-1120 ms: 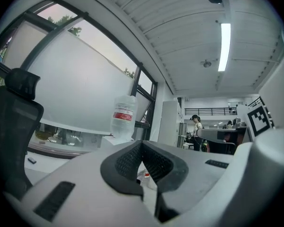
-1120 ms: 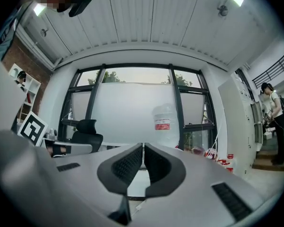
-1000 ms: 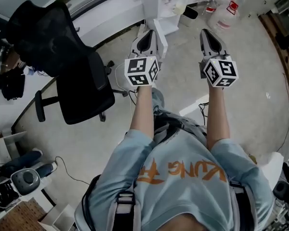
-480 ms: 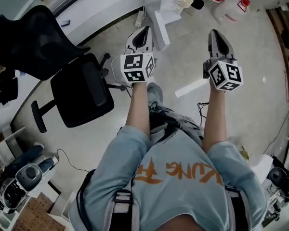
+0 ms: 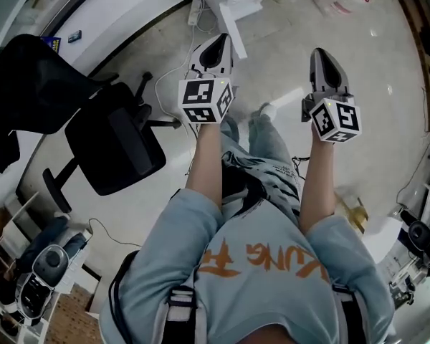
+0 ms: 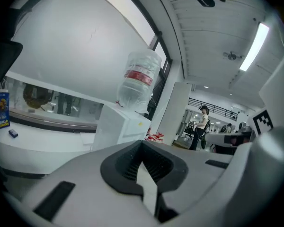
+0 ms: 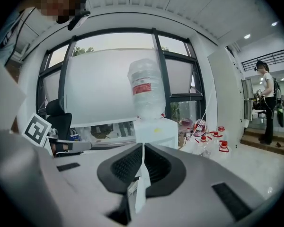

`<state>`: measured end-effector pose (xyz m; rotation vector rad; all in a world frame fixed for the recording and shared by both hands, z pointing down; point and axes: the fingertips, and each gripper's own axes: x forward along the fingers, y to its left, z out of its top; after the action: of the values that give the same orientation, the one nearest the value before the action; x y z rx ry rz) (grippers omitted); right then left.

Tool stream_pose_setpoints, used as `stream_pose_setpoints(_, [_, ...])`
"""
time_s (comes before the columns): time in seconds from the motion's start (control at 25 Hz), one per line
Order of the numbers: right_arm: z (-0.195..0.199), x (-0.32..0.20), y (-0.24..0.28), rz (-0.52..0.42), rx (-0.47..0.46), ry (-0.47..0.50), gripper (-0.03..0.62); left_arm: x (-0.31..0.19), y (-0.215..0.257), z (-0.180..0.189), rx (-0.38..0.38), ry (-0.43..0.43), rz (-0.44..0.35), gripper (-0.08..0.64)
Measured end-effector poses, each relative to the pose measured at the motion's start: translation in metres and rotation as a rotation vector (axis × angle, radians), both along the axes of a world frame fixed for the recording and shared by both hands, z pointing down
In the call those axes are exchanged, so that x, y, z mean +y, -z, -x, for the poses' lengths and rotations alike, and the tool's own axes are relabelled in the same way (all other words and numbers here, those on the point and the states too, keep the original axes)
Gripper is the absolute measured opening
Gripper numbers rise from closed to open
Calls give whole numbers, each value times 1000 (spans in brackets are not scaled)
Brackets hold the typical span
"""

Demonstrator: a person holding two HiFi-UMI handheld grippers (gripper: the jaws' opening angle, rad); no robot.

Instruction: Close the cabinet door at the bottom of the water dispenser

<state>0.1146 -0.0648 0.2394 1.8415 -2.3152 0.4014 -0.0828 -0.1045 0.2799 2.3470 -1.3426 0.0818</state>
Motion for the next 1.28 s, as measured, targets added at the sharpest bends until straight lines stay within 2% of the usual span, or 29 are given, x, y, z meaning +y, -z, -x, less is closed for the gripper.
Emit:
stream_pose_setpoints(0.12, [3, -7, -18, 19, -3, 22, 31, -4, -9, -10, 4, -3, 14, 20])
stream_pose_setpoints(0.28, [9, -31, -47, 31, -55, 66, 31, -18, -25, -19, -52, -2, 15, 20])
stream_pose_setpoints(0.44, [-3, -45, -82, 63, -99, 55, 31, -18, -51, -22, -89, 3, 53, 20])
stream_pose_setpoints(0.64, [-6, -55, -125, 118, -72, 124, 31, -18, -96, -38, -183, -17, 82, 20])
stream_pose_setpoints(0.92, [21, -53, -187, 188, -71, 199, 31, -21, -149, -35, -199, -18, 123, 20])
stream_pose_setpoints(1.28, [38, -27, -255, 267, -52, 234, 31, 4, -223, -21, -201, 11, 182, 20])
